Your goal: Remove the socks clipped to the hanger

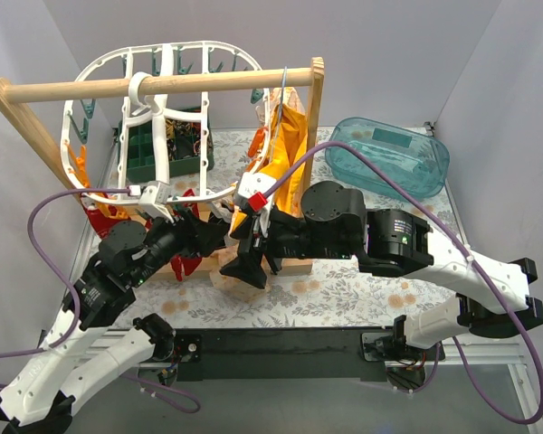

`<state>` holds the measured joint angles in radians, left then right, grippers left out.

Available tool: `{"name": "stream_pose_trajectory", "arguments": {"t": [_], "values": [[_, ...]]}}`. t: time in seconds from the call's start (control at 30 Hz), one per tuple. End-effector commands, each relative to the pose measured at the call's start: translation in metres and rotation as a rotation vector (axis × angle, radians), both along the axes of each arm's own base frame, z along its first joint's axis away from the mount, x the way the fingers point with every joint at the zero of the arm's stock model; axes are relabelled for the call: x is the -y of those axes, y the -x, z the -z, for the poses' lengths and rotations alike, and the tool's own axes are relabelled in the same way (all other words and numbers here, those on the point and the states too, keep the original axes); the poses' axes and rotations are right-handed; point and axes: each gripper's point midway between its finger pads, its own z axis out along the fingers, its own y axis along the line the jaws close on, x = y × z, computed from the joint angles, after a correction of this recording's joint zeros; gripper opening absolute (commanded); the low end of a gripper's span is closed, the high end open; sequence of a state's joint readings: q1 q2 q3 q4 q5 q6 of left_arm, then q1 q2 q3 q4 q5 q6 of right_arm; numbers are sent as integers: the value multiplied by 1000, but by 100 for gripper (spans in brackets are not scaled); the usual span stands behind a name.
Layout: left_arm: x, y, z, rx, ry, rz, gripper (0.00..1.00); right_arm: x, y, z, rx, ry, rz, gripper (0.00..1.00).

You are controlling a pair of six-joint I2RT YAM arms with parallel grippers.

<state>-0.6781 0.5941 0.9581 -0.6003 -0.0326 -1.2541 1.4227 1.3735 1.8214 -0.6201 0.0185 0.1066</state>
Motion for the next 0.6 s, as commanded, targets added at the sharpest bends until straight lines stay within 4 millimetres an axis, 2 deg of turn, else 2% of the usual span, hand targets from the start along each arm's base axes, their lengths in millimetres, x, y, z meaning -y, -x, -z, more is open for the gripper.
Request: {"name": "stream_pose_trajectory", "arguments": {"t": [0.0,0.13,0.3,0.4,0.43,0.57], "values": [[-5,7,11,-28,-22,2,64,30,12,-49,43,-141,-40,74],[-1,-4,34,-61,-64,-16,65,48,17,-64,64,-188,-55,75],[9,-12,44,-65,-64,-2,54,67,16,-79,79,-241,-41,77],[13,-16,44,-56,-52,5,47,63,21,-79,73,-253,-66,78],[14,-17,44,-56,-53,3,38,60,21,-77,74,-250,-71,78],[17,-20,42,-53,-44,1,26,43,19,-67,60,-218,-74,79]]}}
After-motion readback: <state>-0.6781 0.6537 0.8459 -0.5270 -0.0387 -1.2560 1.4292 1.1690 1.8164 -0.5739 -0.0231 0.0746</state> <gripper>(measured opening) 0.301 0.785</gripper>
